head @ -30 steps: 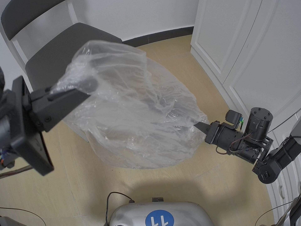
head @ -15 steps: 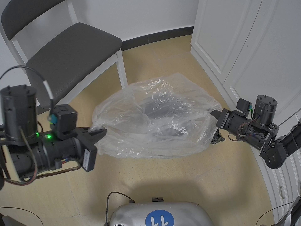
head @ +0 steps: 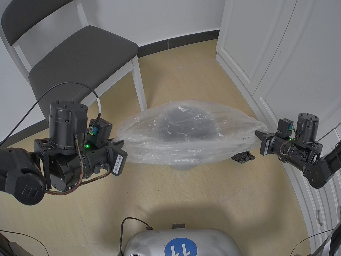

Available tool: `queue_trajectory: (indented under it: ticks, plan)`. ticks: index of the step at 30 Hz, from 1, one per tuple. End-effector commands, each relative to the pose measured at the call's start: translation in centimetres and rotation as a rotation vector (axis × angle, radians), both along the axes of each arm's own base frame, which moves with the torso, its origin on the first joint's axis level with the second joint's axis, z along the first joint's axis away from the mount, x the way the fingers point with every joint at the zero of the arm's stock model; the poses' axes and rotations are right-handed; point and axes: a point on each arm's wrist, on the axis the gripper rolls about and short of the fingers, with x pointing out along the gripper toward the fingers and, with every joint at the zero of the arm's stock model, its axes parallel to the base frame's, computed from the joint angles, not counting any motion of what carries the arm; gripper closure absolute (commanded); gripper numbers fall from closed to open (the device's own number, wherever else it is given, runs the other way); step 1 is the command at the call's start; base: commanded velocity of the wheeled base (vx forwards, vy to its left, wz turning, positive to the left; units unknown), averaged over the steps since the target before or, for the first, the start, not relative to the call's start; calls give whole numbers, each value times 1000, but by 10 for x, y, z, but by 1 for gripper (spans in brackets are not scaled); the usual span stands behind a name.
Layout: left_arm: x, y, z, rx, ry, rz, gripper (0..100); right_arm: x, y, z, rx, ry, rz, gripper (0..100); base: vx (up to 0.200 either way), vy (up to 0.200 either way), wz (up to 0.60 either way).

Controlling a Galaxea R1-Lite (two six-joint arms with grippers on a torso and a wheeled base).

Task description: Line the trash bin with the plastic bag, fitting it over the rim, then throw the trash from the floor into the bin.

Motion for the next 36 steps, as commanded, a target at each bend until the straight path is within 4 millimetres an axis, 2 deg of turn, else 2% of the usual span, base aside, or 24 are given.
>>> queue_trajectory:
  ticks: [1,5,13,19,25,28,29,30,31,33,34,36]
  plan:
    - [14,15,-16,13,53,45,100,-3,-16,-8,-50,33,-43,100,0,0,0]
    - [19,24,-16,-4,64,48,100,-4,-23,-14,-109,45,-51,100,0,0,0]
    - [22,29,-17,-6,68,68,100,-4,-32,-23,-178,66,-65,100,0,0,0]
    - [27,27,-18,-21,38,66,100,-3,-35,-24,-200,66,-70,100,0,0,0]
    - [37,16,-19,-67,-29,26,100,0,-32,-17,-180,14,-59,100,0,0,0]
    - [37,-10,-15,-134,-102,-108,100,6,-20,-12,-152,-86,-29,100,0,0,0]
    - [37,-10,-15,-134,-102,-108,100,6,-20,-12,-152,-86,-29,100,0,0,0]
    - [36,-23,-15,-155,-121,-168,100,16,-11,-7,-129,-154,-8,100,0,0,0]
    - [36,-27,-16,-162,-125,-187,100,18,-7,-6,-125,-168,5,100,0,0,0]
    - [35,-44,-20,-188,-131,-271,100,26,4,-1,-111,-212,61,100,0,0,0]
    - [35,-47,-21,-196,-133,-289,100,27,6,0,-108,-219,76,100,0,0,0]
    - [34,-66,-27,-238,-157,-385,100,28,22,-1,-76,-225,179,100,0,0,0]
